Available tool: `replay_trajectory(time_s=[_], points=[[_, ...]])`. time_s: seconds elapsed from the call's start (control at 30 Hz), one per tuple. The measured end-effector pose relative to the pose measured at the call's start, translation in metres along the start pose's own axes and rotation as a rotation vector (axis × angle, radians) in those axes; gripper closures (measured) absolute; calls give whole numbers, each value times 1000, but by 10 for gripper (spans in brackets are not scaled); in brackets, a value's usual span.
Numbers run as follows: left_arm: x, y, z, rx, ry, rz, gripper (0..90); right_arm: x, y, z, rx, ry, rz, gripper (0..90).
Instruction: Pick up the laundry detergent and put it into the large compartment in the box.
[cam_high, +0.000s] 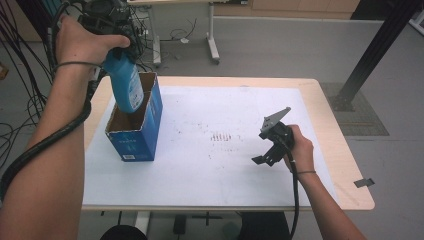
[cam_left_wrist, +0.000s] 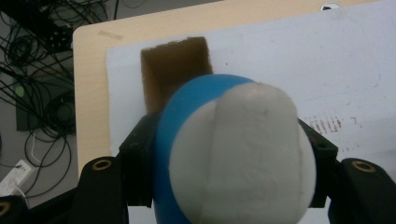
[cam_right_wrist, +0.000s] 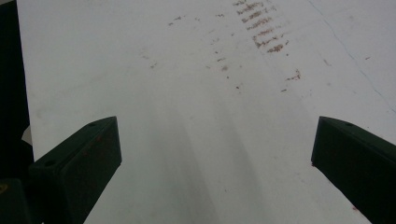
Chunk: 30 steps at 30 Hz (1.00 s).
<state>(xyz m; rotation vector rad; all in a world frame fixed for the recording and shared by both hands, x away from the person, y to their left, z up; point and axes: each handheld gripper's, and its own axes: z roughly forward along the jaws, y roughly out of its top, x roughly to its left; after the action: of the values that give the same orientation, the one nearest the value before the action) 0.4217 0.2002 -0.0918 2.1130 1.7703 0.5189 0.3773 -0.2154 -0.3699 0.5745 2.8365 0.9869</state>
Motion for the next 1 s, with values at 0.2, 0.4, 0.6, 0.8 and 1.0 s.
replay_trajectory(time_s=[0.2, 0.4, 0.6, 0.8, 1.0], points=[[5, -1, 9, 17, 15, -12, 377, -2, -3, 0, 2, -1, 7, 14], [10, -4, 19, 29, 4, -30, 377, -2, -3, 2, 0, 1, 10, 14], [14, -8, 29, 43, 3, -35, 377, -2, -3, 3, 6, 1, 9, 14], [18, -12, 40, 56, 5, -46, 377, -2, -3, 3, 8, 2, 10, 14], [21, -18, 55, 76, -2, -53, 377, -1, -3, 3, 12, -4, 9, 14]])
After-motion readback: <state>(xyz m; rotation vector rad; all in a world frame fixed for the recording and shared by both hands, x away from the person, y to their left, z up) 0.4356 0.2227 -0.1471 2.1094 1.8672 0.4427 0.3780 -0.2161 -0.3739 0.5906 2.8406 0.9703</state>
